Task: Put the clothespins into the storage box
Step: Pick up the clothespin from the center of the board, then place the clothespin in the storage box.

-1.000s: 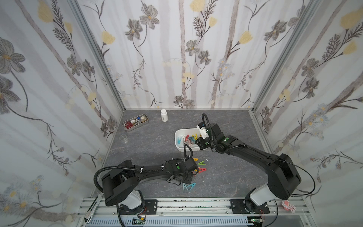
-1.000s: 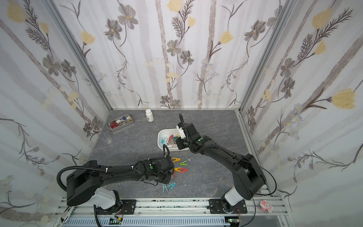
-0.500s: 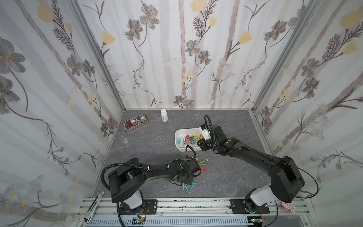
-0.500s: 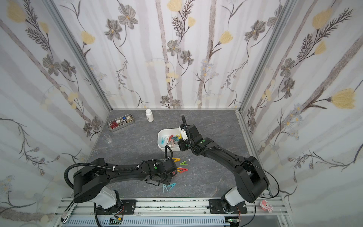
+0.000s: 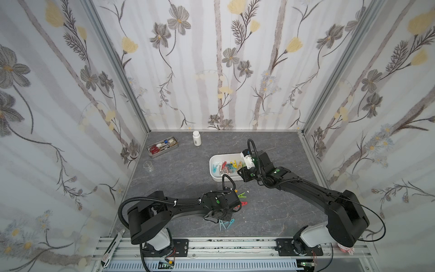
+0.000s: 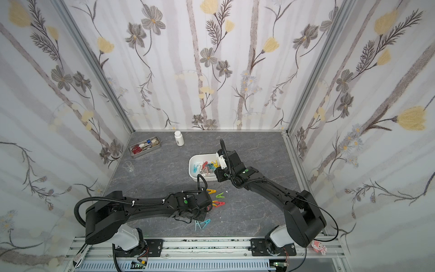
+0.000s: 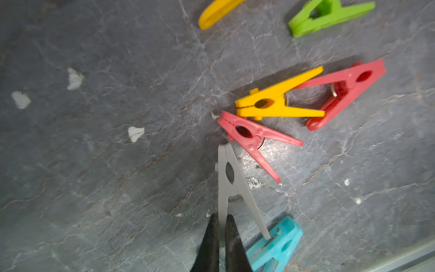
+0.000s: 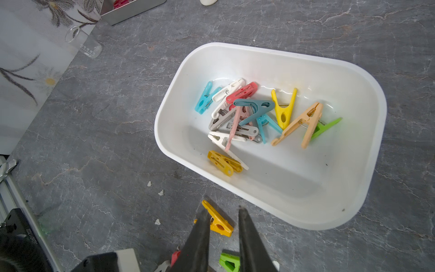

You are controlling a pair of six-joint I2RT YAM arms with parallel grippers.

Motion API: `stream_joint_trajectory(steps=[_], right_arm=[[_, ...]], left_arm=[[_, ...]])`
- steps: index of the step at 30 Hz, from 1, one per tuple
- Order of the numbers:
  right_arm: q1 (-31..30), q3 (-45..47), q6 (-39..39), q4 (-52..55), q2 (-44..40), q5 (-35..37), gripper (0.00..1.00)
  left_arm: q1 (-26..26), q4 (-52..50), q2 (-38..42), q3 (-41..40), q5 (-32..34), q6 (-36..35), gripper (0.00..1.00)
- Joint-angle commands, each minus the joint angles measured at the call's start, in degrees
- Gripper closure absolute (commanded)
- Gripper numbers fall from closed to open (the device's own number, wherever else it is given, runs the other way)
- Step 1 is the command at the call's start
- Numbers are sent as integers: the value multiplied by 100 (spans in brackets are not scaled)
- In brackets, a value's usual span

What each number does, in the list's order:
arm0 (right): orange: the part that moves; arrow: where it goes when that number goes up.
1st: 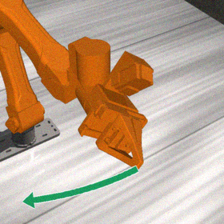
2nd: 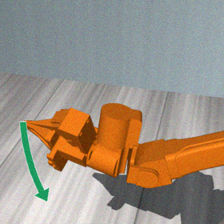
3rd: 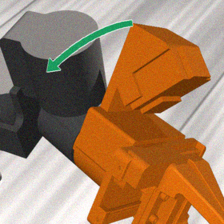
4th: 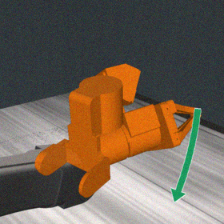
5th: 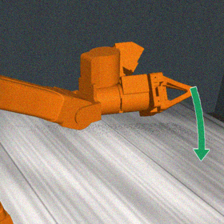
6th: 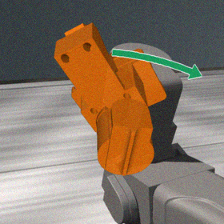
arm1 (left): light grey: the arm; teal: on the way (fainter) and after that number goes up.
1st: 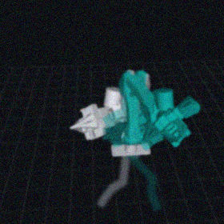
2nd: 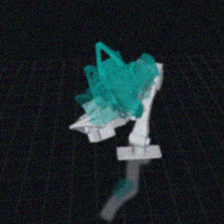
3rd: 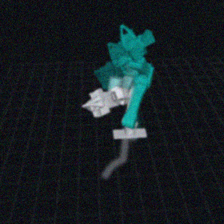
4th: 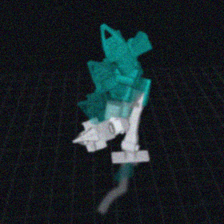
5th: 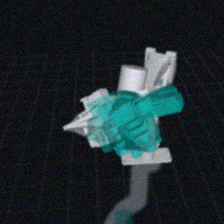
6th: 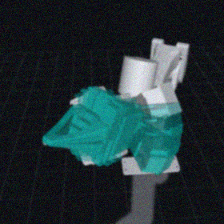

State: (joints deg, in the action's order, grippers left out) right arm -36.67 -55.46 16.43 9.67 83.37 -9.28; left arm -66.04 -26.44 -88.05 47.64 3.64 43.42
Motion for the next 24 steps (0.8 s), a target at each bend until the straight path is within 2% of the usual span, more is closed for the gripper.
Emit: stream_joint_trajectory(steps=[1,6,12,16,24], right_arm=[[-1,12,54,-168,-67,-13,76],[1,123,127,-297,-145,38,78],[1,88,184,-277,-180,58,77],[-7,129,220,-231,-275,31,78],[-110,-85,201,429,-563,95,78]], left_arm=[[26,95,267,-107,130,149,93],[306,506,837,-389,-212,210,93],[1461,947,1575,-334,-780,-180,93],[2263,1118,1532,64,-1141,-620,92],[2990,1576,494,895,-1447,-1064,94]])
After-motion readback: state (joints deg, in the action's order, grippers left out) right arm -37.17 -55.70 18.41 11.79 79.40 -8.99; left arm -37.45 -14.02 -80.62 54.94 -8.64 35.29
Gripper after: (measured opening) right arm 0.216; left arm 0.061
